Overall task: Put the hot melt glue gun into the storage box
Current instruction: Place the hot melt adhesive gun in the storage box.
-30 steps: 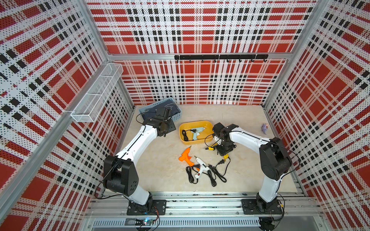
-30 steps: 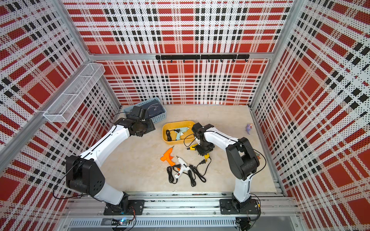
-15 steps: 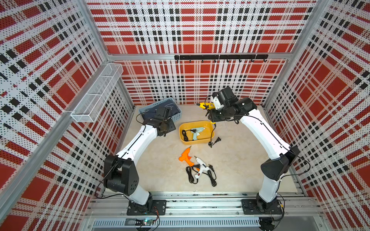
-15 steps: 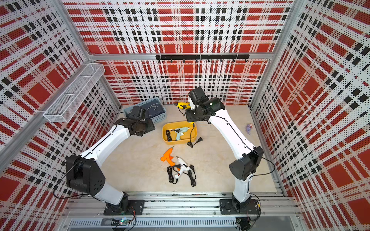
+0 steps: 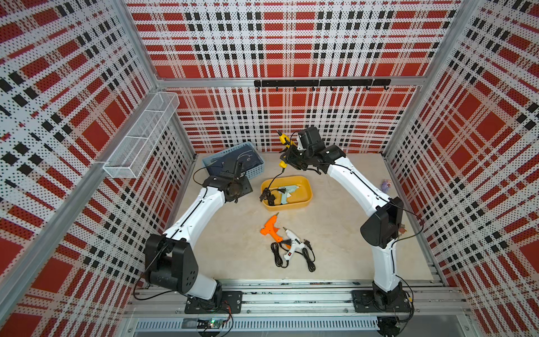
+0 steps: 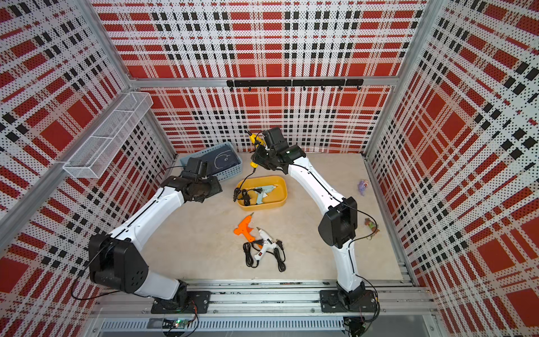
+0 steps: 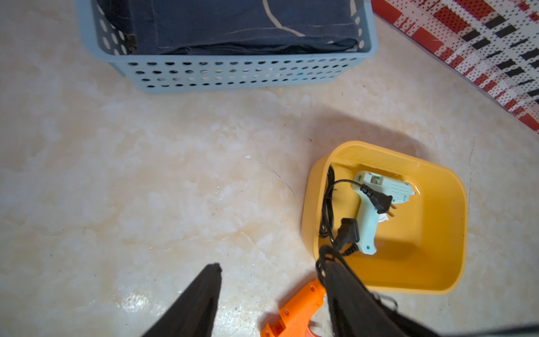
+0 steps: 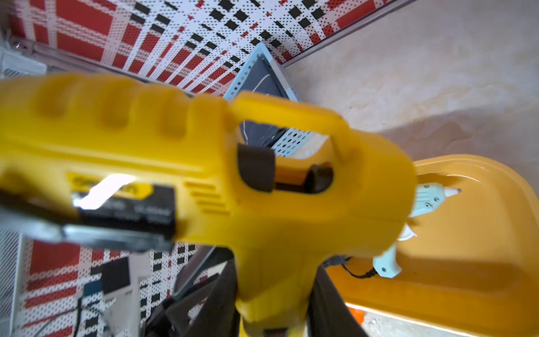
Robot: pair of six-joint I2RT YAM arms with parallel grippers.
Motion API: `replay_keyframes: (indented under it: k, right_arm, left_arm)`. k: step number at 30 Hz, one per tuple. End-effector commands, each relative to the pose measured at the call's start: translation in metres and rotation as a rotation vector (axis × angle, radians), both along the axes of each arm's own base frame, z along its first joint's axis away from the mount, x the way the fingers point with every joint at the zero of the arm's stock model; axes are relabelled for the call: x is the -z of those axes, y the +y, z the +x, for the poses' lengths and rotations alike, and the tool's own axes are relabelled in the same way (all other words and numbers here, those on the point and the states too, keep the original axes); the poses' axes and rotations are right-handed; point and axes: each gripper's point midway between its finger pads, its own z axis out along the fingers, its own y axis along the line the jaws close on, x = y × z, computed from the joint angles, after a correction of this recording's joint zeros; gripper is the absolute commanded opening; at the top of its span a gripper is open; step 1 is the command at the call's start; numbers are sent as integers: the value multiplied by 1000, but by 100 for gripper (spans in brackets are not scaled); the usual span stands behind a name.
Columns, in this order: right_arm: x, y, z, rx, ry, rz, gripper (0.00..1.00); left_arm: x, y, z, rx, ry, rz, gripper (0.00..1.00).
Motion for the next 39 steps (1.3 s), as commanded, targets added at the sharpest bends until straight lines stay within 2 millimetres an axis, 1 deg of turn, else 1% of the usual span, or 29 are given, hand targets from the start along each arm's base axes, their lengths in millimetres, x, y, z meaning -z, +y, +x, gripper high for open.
replay_keyframes:
  k: [1, 3, 6, 10, 15, 20, 27, 30, 32, 36, 37, 39]
  right_arm:
    - [-13, 7, 20, 82, -50, 74, 12]
    - [0, 5, 24, 116, -18, 61, 12]
    - [23, -5, 21, 180, 47, 26, 12]
    - [58, -18, 4, 243, 169, -17, 12]
    - [92, -26, -21, 292, 319, -43, 13]
    - [112, -24, -34, 335, 411, -39, 11]
    - [146, -22, -56, 393, 543, -15, 5]
    - [157, -22, -65, 417, 593, -13, 5]
    - [168, -25, -73, 442, 638, -19, 4]
    - [181, -28, -81, 491, 695, -3, 5]
    - [184, -27, -81, 496, 701, 3, 7]
    - [183, -24, -77, 497, 701, 13, 15]
  left_arm:
    - [-11, 9, -5, -18, -35, -10, 63]
    - [-10, 12, -7, -24, -35, -11, 63]
    - [-10, 17, -10, -36, -36, -11, 63]
    - [-5, 21, -12, -45, -26, -11, 63]
    - [1, 22, -12, -32, -8, -7, 63]
    - [2, 22, -11, -16, -3, -6, 63]
    - [8, 23, -14, -4, 11, -4, 63]
    - [9, 22, -14, 0, 14, -7, 63]
    - [10, 21, -14, 3, 18, -11, 63]
    - [10, 17, -12, 11, 19, -16, 63]
    - [11, 16, -12, 13, 19, -16, 63]
    - [11, 15, -11, 16, 19, -15, 63]
